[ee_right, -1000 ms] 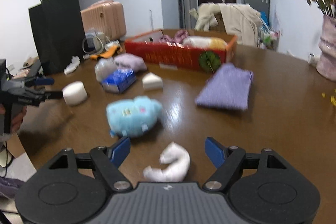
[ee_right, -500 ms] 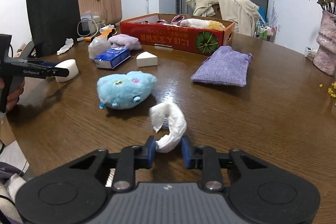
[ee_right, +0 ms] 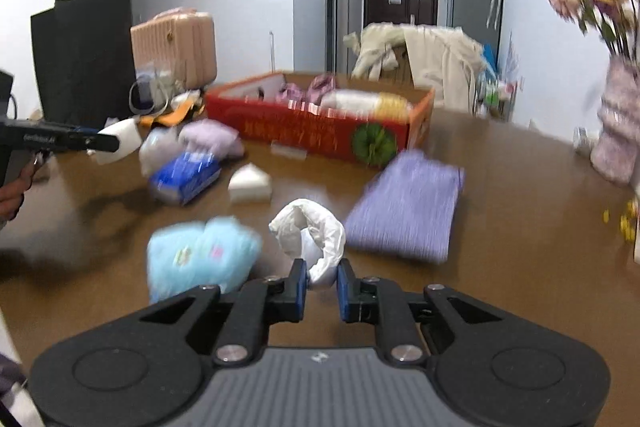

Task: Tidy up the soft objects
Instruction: 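Carry the white cloth toward the box with the right gripper while the left gripper grasps the white cylinder, then lower the cloth and cylinder into the box and open both grippers, then withdraw both grippers from the box back over the table items, then grasp the white triangular sponge with the right gripper while the left gripper grasps the clear plastic bag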

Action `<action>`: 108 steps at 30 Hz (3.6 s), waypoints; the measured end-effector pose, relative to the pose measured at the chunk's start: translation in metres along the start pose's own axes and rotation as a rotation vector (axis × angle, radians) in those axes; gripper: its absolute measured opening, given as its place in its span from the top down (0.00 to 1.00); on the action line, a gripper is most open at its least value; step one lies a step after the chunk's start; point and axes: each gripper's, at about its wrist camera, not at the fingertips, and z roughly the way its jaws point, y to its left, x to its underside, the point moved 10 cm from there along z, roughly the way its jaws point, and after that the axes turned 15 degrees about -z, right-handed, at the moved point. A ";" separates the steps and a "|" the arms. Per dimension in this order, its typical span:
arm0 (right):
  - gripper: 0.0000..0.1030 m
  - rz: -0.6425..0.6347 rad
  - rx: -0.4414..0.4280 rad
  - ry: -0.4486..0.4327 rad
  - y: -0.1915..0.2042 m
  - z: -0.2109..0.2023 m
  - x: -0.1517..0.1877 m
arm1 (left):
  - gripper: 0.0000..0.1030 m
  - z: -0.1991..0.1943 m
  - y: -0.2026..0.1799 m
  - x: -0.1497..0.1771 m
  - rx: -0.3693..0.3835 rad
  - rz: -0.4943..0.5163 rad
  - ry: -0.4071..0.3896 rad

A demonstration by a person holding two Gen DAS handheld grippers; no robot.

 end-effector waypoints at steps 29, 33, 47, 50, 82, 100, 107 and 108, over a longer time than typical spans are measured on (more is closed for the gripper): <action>0.60 0.013 -0.083 0.162 -0.101 0.324 -0.196 | 0.28 0.358 -0.036 -0.166 -0.020 0.030 0.201; 0.57 0.020 -0.080 0.136 -0.108 0.307 -0.202 | 0.22 0.347 -0.032 -0.170 -0.033 0.015 0.185; 0.40 0.015 0.021 -0.009 -0.118 0.152 -0.234 | 0.17 0.181 -0.076 -0.207 -0.061 0.089 0.037; 0.34 0.030 0.026 -0.064 -0.108 0.112 -0.228 | 0.13 0.131 -0.082 -0.196 -0.026 0.079 -0.005; 0.13 0.208 0.073 -0.244 0.061 -0.024 0.013 | 0.00 -0.054 -0.023 0.086 -0.022 0.006 -0.139; 0.18 0.011 0.006 -0.139 0.034 0.039 -0.061 | 0.02 0.029 -0.047 0.036 -0.006 0.038 0.087; 0.30 -0.119 -0.122 -0.006 0.047 0.114 -0.075 | 0.19 0.084 -0.035 0.043 -0.077 0.115 0.189; 0.30 -0.127 -0.134 0.003 0.049 0.120 -0.075 | 0.20 0.088 -0.034 0.045 -0.070 0.118 0.199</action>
